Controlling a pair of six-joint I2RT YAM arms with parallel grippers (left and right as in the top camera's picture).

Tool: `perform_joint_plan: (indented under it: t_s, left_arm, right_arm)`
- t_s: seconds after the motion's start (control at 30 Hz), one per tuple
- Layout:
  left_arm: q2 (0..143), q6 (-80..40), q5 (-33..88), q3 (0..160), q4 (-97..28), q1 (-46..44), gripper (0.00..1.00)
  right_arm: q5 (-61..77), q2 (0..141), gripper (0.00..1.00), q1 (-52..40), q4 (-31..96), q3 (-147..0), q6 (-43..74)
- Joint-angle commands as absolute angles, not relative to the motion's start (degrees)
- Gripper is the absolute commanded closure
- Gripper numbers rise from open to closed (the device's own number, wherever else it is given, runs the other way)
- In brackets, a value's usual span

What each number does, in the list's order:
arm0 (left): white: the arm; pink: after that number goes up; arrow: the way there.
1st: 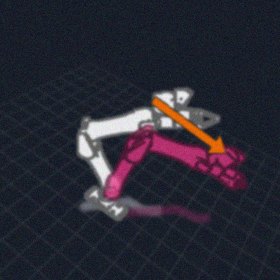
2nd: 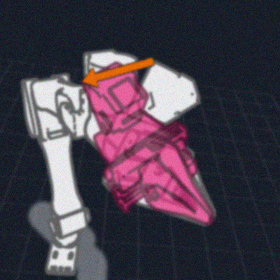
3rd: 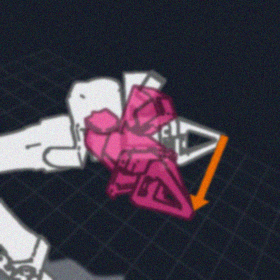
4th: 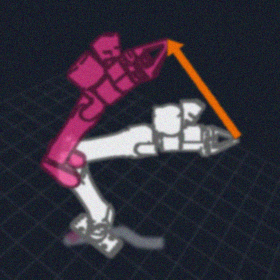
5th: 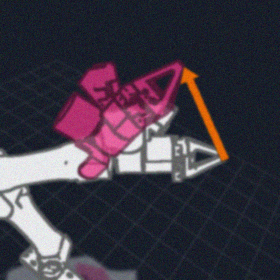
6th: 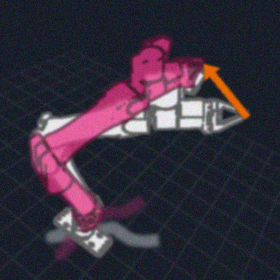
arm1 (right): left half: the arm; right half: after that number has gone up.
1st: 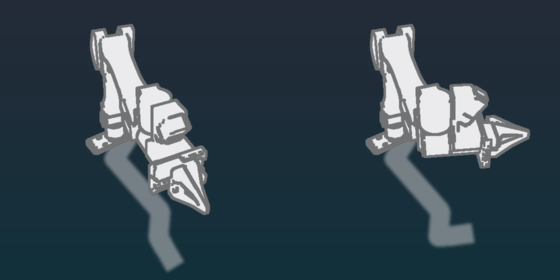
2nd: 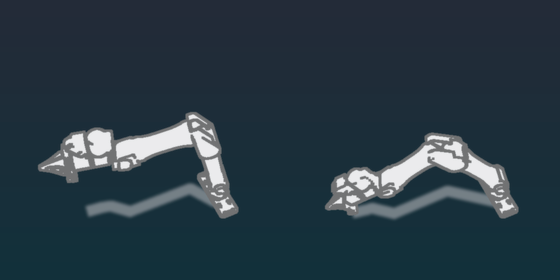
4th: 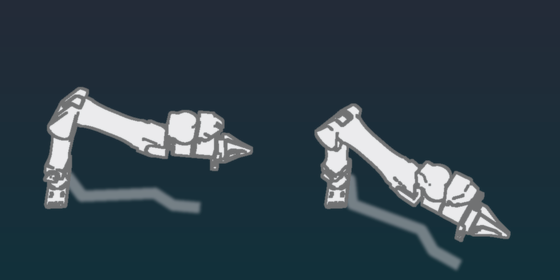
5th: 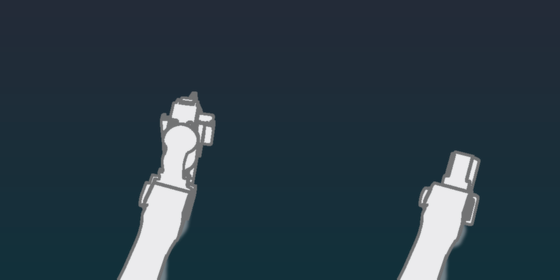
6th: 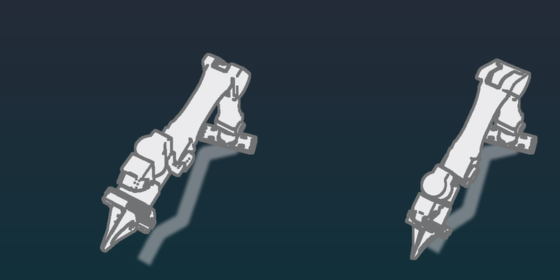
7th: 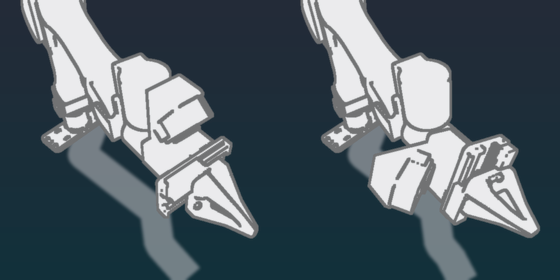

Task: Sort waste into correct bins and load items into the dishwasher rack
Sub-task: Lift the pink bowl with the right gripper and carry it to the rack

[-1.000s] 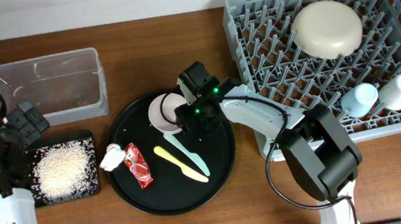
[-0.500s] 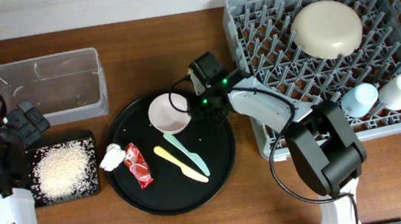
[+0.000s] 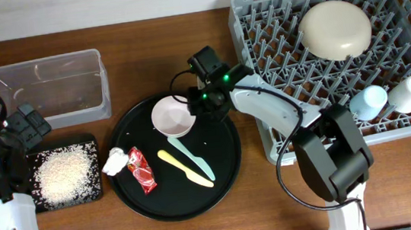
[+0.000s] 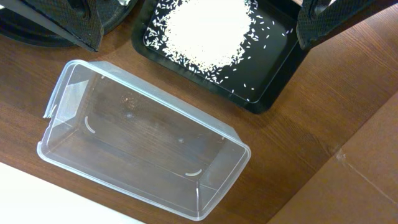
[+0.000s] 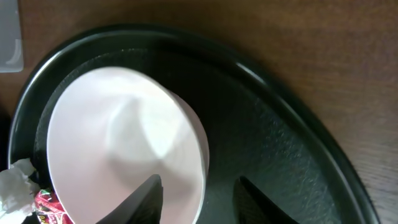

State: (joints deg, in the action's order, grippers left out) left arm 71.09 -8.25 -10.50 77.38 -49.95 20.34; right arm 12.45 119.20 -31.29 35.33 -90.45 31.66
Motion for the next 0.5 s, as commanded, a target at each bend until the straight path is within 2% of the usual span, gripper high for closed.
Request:
perform_joint_plan:
  t_s: [0.0, 0.23, 0.47]
  left_arm:
    - [70.0, -9.0, -9.9, 77.7, -49.9, 20.7, 0.01]
    - [70.0, -9.0, -9.9, 77.7, -49.9, 20.7, 0.01]
    - [70.0, -9.0, -9.9, 77.7, -49.9, 20.7, 0.01]
  right_arm:
    - [9.0, 119.8, 0.6, -32.7, 35.9, -91.3, 33.5]
    - [8.6, 122.1, 0.65, -32.9, 36.1, -91.3, 33.6]
    - [8.6, 121.0, 0.94, -32.9, 35.8, -92.4, 29.9]
